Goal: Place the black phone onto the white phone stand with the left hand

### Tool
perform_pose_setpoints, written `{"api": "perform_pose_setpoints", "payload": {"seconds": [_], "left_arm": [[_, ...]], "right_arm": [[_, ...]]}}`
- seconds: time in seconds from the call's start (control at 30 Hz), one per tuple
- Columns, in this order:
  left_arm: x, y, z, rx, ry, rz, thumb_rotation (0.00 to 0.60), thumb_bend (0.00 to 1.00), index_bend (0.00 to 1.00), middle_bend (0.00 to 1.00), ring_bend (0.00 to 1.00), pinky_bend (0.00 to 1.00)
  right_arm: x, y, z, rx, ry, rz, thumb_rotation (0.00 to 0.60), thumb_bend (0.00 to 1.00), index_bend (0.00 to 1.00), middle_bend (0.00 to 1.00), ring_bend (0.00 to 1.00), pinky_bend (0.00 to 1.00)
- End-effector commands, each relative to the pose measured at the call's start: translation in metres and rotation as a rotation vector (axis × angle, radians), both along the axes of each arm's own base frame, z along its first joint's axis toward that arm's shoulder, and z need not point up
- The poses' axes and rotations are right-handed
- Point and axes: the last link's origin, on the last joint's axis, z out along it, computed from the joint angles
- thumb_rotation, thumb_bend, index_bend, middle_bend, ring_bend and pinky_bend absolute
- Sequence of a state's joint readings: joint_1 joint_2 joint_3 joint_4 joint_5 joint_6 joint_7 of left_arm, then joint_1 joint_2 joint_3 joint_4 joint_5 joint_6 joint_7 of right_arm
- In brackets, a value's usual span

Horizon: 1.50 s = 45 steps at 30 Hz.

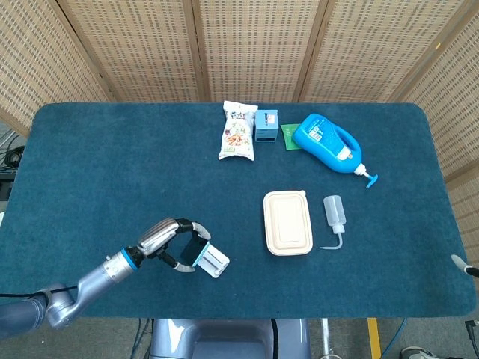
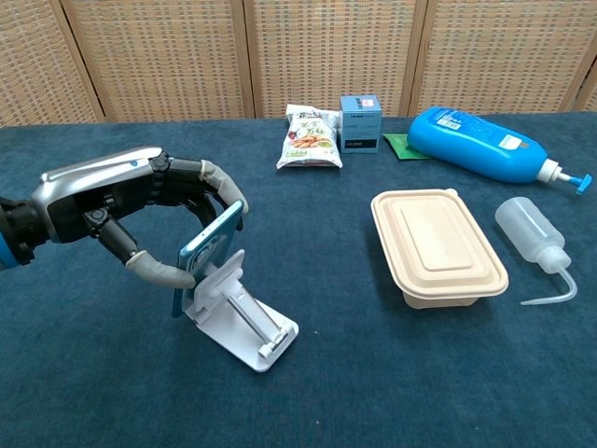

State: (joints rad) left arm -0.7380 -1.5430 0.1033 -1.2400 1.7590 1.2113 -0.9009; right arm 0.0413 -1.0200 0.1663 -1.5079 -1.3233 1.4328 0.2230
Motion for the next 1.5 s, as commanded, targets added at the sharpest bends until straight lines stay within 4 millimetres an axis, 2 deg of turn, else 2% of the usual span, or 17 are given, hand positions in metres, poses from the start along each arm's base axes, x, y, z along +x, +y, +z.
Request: {"api": "perform_pose_setpoints", "payload": {"seconds": [0.03, 0.3, 0.73, 0.83, 0.9, 0.97, 1.07, 1.17, 1.4, 1.5], "left_arm": [[-0.002, 0.0, -0.003, -0.012, -0.015, -0.009, 0.6, 0.0, 0.43, 0.43, 0.42, 0.32], [0.0, 0.0, -0.002, -0.04, -0.07, -0.004, 0.6, 0.0, 0.43, 0.43, 0.42, 0.32], [-0.001, 0.002, -0.006, -0.037, -0.048, -0.016, 0.6, 0.0, 0.43, 0.43, 0.42, 0.32], [-0.001, 0.002, -0.006, -0.033, -0.051, -0.016, 0.6, 0.0, 0.42, 0.39, 0.38, 0.32], [-0.001, 0.002, -0.006, -0.031, -0.048, -0.022, 0.6, 0.0, 0.38, 0.29, 0.3, 0.32], [-0.001, 0.001, -0.005, -0.039, -0.053, -0.023, 0.6, 0.0, 0.27, 0.15, 0.2, 0.32], [0.0, 0.001, -0.003, -0.036, -0.067, -0.028, 0.6, 0.0, 0.11, 0.03, 0.11, 0.32], [-0.002, 0.0, -0.001, -0.04, -0.074, -0.029, 0.6, 0.0, 0.03, 0.0, 0.05, 0.3], [-0.001, 0.001, 0.01, -0.027, -0.101, -0.035, 0.6, 0.0, 0.0, 0.0, 0.0, 0.23], [-0.001, 0.003, 0.029, 0.023, -0.112, -0.055, 0.6, 0.0, 0.0, 0.0, 0.0, 0.18]], "right_arm": [[0.0, 0.0, 0.0, 0.0, 0.001, -0.001, 0.6, 0.0, 0.0, 0.0, 0.0, 0.0], [0.0, 0.0, 0.0, 0.0, 0.002, -0.003, 0.6, 0.0, 0.0, 0.0, 0.0, 0.0], [-0.001, 0.0, 0.0, 0.0, 0.0, -0.004, 0.6, 0.0, 0.0, 0.0, 0.0, 0.0], [-0.001, 0.0, 0.0, 0.0, 0.0, -0.004, 0.6, 0.0, 0.0, 0.0, 0.0, 0.0], [-0.001, 0.0, 0.001, -0.002, -0.002, -0.004, 0.6, 0.0, 0.0, 0.0, 0.0, 0.0], [-0.001, 0.0, 0.001, -0.002, -0.002, -0.004, 0.6, 0.0, 0.0, 0.0, 0.0, 0.0], [-0.001, 0.0, 0.001, -0.002, -0.002, -0.003, 0.6, 0.0, 0.0, 0.0, 0.0, 0.0], [-0.001, 0.0, 0.001, -0.001, -0.002, -0.003, 0.6, 0.0, 0.0, 0.0, 0.0, 0.0], [0.0, 0.001, 0.002, -0.004, -0.004, -0.001, 0.6, 0.0, 0.0, 0.0, 0.0, 0.0], [0.0, 0.001, 0.002, -0.005, -0.005, 0.002, 0.6, 0.0, 0.0, 0.0, 0.0, 0.0]]}}
